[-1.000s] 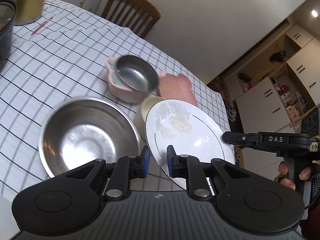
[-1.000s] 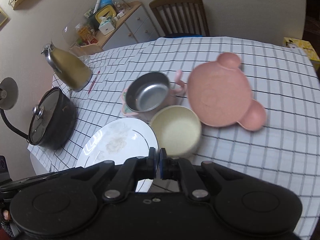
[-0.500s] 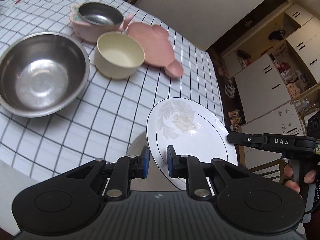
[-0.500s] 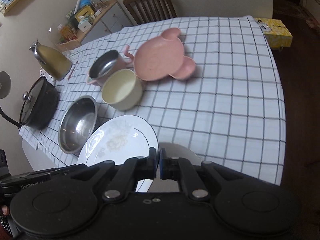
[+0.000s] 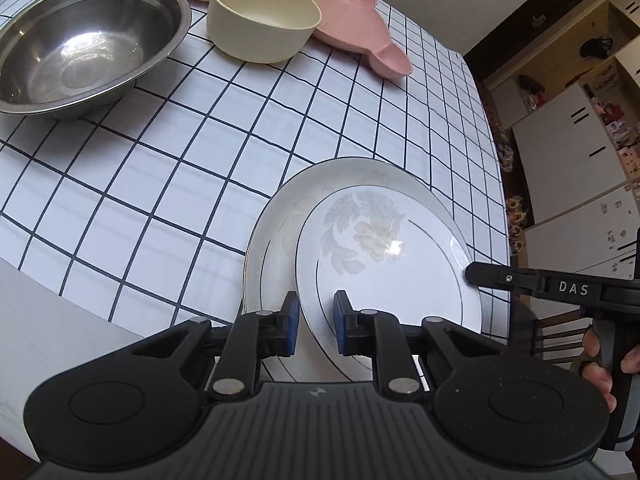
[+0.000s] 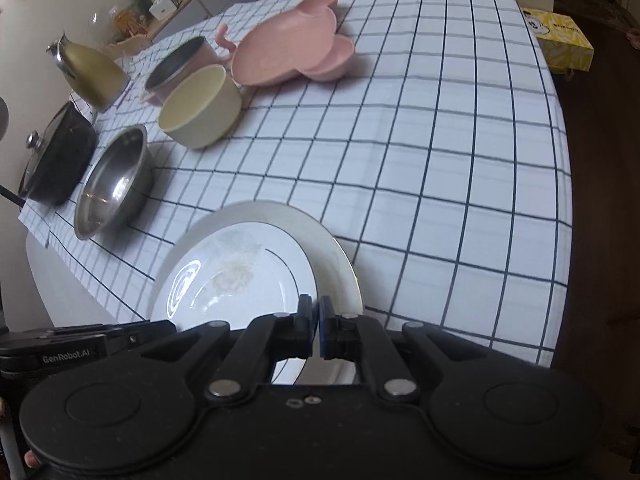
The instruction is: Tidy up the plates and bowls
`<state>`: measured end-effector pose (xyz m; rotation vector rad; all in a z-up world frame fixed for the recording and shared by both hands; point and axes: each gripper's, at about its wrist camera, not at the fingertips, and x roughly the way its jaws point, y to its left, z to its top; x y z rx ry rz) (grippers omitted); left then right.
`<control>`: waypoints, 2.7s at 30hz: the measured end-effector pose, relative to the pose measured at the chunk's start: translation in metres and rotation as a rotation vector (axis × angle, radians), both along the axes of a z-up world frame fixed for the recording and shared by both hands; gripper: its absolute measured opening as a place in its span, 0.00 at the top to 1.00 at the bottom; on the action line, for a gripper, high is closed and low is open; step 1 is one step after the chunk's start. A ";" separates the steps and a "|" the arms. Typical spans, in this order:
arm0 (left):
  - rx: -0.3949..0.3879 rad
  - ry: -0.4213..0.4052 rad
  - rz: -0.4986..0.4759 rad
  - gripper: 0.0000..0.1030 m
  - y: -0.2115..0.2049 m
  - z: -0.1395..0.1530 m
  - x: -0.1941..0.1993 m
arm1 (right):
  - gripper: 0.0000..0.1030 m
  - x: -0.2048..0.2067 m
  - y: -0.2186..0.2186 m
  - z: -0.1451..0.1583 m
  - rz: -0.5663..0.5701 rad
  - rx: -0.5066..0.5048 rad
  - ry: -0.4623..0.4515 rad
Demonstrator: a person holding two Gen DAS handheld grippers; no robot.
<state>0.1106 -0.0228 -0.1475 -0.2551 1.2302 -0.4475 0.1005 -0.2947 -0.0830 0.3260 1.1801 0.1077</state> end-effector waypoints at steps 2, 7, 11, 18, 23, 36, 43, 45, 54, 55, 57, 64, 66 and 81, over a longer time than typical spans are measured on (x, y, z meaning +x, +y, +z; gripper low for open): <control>0.010 -0.001 0.002 0.83 -0.002 -0.001 -0.001 | 0.96 -0.002 -0.003 -0.007 0.003 0.010 0.013; 0.027 0.001 0.019 0.83 -0.003 -0.005 -0.003 | 0.96 -0.003 -0.005 -0.014 0.027 0.016 0.027; 0.044 0.004 0.030 0.83 -0.004 -0.007 -0.005 | 0.96 -0.002 -0.005 -0.016 0.046 0.016 0.031; 0.053 0.009 0.043 0.83 -0.005 -0.008 -0.004 | 0.96 0.002 -0.004 -0.017 0.064 0.015 0.033; 0.066 0.015 0.041 0.83 -0.009 -0.008 -0.002 | 0.96 0.003 -0.005 -0.019 0.061 0.014 0.038; 0.104 0.034 0.013 0.83 -0.008 0.000 0.003 | 0.97 0.011 -0.005 -0.018 0.085 0.002 0.041; 0.111 -0.036 0.009 0.83 -0.002 0.026 -0.007 | 0.91 0.014 -0.001 -0.019 0.108 -0.001 0.045; 0.118 -0.068 0.008 0.83 -0.001 0.036 -0.009 | 0.85 0.014 -0.001 -0.014 0.108 -0.009 0.030; 0.140 -0.222 -0.008 0.82 -0.004 0.084 -0.005 | 0.61 0.002 0.014 0.035 0.178 -0.064 -0.118; 0.143 -0.238 -0.012 0.81 -0.005 0.090 -0.005 | 0.56 0.001 0.016 0.042 0.185 -0.065 -0.138; 0.144 -0.265 -0.023 0.79 -0.006 0.098 -0.002 | 0.52 -0.001 0.020 0.052 0.194 -0.060 -0.170; 0.118 -0.373 -0.067 0.37 -0.010 0.124 0.012 | 0.38 0.004 0.034 0.080 0.146 -0.056 -0.259; 0.113 -0.384 -0.090 0.37 -0.010 0.128 0.021 | 0.37 0.006 0.038 0.087 0.132 -0.057 -0.278; 0.095 -0.480 -0.260 0.26 -0.001 0.150 0.130 | 0.07 0.068 0.079 0.096 -0.142 -0.150 -0.277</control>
